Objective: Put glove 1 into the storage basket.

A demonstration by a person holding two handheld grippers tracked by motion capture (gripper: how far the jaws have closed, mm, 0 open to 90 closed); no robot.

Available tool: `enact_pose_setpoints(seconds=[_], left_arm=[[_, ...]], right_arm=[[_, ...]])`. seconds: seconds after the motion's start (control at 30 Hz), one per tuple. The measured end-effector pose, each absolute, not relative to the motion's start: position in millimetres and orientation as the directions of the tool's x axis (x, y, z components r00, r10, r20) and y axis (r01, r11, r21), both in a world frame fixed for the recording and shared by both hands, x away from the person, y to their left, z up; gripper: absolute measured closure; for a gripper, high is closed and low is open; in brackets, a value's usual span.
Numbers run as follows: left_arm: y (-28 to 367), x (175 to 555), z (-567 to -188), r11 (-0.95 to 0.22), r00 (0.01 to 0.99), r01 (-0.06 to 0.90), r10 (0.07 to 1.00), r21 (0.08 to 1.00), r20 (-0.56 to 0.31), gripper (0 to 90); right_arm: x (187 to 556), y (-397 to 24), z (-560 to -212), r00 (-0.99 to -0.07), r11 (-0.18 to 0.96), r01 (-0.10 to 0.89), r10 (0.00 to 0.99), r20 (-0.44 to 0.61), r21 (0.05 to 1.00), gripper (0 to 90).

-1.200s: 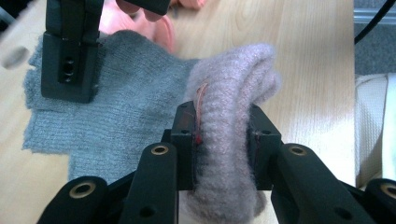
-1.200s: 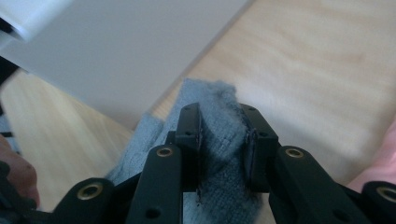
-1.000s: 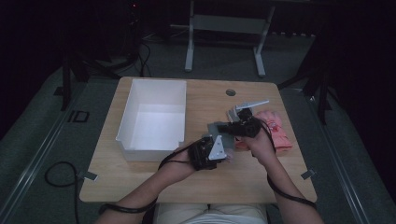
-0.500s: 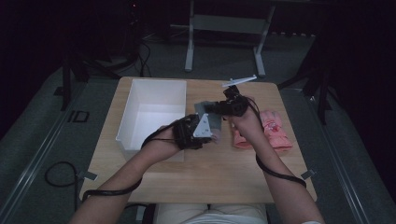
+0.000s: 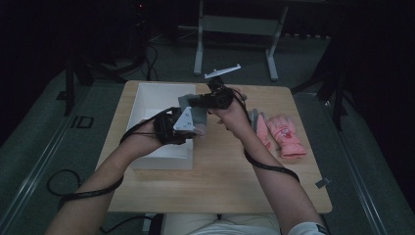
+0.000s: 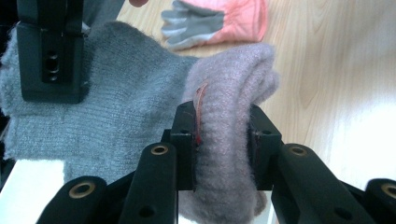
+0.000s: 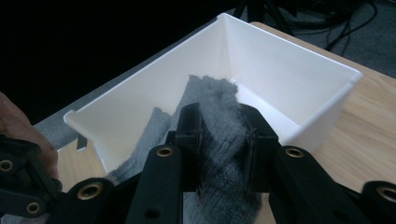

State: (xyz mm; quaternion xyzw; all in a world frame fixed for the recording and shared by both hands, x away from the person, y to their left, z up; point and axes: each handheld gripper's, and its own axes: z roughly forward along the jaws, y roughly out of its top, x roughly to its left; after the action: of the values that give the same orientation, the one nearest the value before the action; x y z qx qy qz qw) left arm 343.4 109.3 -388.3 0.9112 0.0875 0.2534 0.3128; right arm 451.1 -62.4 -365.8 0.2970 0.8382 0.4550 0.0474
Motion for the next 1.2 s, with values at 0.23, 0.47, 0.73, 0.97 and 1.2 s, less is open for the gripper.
enact_pose_setpoints(seconds=[0.23, 0.47, 0.73, 0.97, 1.2], left_arm=[[137, 346, -395, -0.809, 0.842, 0.021, 0.331, 0.587, 0.426, 69.5], [162, 354, -413, -0.853, 0.851, -0.037, 0.246, 0.520, 0.464, 69.4], [157, 377, -439, -0.893, 0.890, -0.030, 0.180, 0.449, 0.418, 69.3], [142, 388, -458, -0.948, 0.888, -0.065, 0.087, 0.311, 0.452, 69.2], [127, 416, -488, -0.975, 0.944, -0.008, 0.066, 0.223, 0.322, 68.6]], right_arm=[[459, -30, -370, -0.831, 0.422, 0.453, 0.519, 0.201, 0.785, 72.2], [471, 5, -388, -0.836, 0.458, 0.463, 0.511, 0.202, 0.759, 72.2], [486, 15, -415, -0.805, 0.485, 0.521, 0.552, 0.216, 0.703, 72.0], [492, 18, -432, -0.784, 0.500, 0.538, 0.593, 0.185, 0.679, 68.7], [494, 0, -428, -0.763, 0.467, 0.541, 0.622, 0.175, 0.700, 63.1]])
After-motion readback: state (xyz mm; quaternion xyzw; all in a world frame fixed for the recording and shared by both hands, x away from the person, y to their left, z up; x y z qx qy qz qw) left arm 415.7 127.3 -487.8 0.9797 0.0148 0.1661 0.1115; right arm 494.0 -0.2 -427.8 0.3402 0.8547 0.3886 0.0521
